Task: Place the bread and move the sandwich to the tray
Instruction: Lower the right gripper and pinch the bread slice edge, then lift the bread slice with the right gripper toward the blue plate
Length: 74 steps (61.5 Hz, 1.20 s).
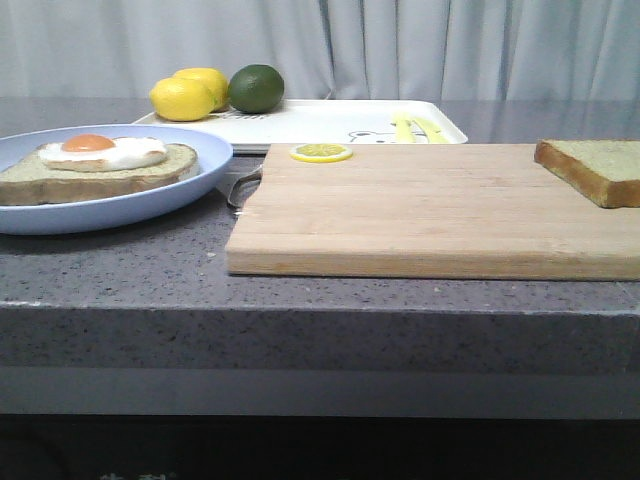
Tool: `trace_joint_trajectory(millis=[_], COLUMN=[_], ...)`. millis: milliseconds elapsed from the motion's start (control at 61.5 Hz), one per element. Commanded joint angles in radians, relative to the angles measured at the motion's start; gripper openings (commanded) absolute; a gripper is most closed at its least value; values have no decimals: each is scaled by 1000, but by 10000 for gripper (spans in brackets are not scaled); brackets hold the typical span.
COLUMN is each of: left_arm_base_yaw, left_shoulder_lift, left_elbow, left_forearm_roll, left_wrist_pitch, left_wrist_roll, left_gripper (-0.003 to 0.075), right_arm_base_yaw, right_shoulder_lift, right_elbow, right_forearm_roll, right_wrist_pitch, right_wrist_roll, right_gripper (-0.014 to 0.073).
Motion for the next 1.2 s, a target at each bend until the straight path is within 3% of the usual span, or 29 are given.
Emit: trace_joint_trajectory(millis=[0,277,472,748,846,1041,1188], left_arm_base_yaw=[0,0,0,0,0,0,0], left_shoulder_lift=[10,10,10,10,10,10,10], left_elbow=[-27,-27,-27,-27,-27,-27,-27], left_forearm_roll=[-5,-5,-5,-5,-5,-5,-5], left_wrist_pitch=[-74,-74,-74,-74,-74,-74,-74], left_wrist_roll=[-6,-6,-6,-6,-6,-6,-6], left_gripper=[458,458,458,458,458,458,458], right_arm_base_yaw=[18,40,41,65,64,64,64], right_shoulder_lift=[0,82,122,137,137,136,116], right_elbow=[-32,-34,-34,-34,-34,-34,-34], right_forearm_roll=[79,106,196,196,196,221,229], right_wrist_pitch=[64,75,133,133,133,133,133], right_wrist_roll=[-48,-76,-132,-141,-141,-140,-137], right_gripper=[546,546,546,537,465,241,191])
